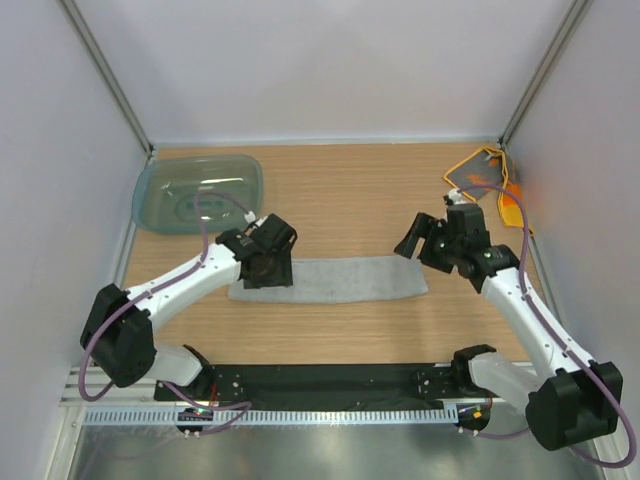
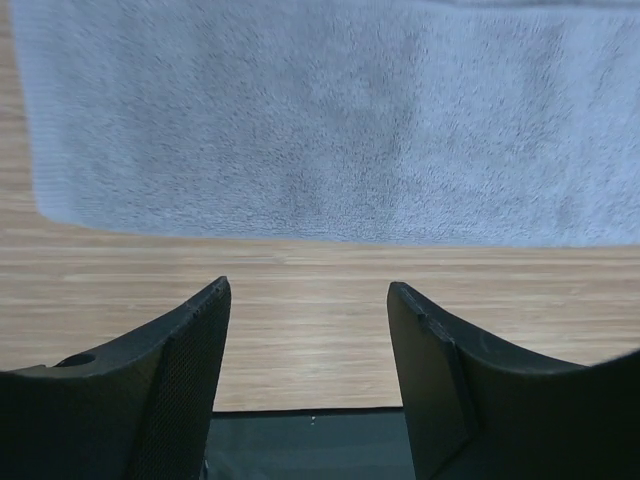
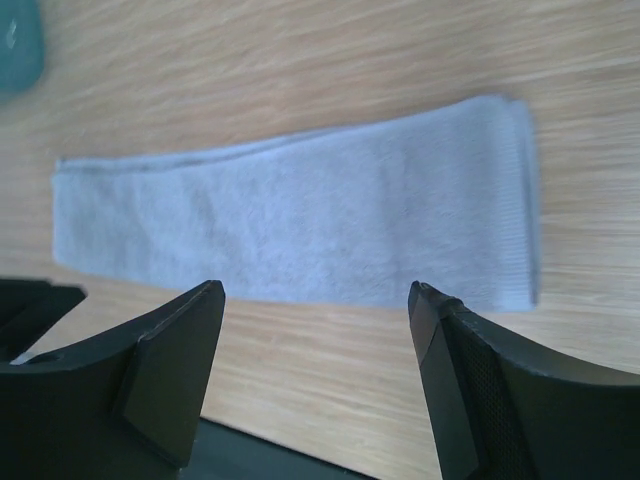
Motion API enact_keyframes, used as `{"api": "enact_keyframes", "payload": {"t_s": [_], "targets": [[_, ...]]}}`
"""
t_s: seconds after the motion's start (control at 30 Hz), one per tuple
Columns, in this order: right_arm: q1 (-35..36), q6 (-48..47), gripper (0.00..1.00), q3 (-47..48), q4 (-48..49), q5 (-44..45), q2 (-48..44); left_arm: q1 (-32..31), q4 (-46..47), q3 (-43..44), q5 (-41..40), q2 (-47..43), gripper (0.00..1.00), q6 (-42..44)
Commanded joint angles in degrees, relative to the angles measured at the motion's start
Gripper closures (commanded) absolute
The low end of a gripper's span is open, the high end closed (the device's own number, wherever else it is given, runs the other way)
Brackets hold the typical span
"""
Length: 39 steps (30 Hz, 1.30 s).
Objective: Roll the towels
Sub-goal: Fold the towel
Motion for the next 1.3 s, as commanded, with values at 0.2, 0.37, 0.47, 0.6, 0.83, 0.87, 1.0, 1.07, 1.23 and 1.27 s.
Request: {"api": "enact_keyframes", "payload": {"t_s": [0.2,0.37,0.47,0.6,0.83,0.87,1.0,1.07,1.23,1.27], "targets": [[12.7,8.2,0.60,-8.2,16.0,-11.7,-3.5,-1.6,10.2,-6.6,0.4,0.4,0.38,-5.1],[16.2,10.8,0.95,-8.2,22.1,-13.6,4.4,-1.5,9.5,-7.0,-2.4,1.6,0.40,-5.5],[18.6,10.9,0.99,-6.5,24.1,-13.2,8.5,-0.9,8.6,-7.0,-3.4,2.5,0.44,-6.2],[21.6,11.3,0.99,-4.3,27.5,-13.4,13.1,-0.1,8.1,-7.8,-4.7,2.4,0.49,-7.0],[25.0,12.8,0.99,-2.3,35.7,-18.1,22.6,2.3,8.8,-10.7,-4.7,2.6,0.51,-7.7],[25.1,13.4,0.99,-2.3,36.7,-19.3,23.7,2.6,8.9,-11.1,-4.6,2.6,0.51,-7.9],[25.2,14.1,0.99,-2.9,40.5,-21.3,28.2,4.1,9.1,-12.6,-4.1,3.0,0.52,-8.2],[25.2,14.5,0.99,-4.1,42.4,-21.8,29.7,4.2,9.1,-13.1,-4.2,2.9,0.52,-8.2],[25.2,14.3,0.99,-6.6,44.2,-20.9,30.8,4.5,9.0,-13.4,-4.4,3.5,0.52,-8.3],[25.2,14.0,0.99,-7.2,44.3,-20.7,31.3,4.6,9.0,-13.5,-4.4,3.7,0.53,-8.3]]}}
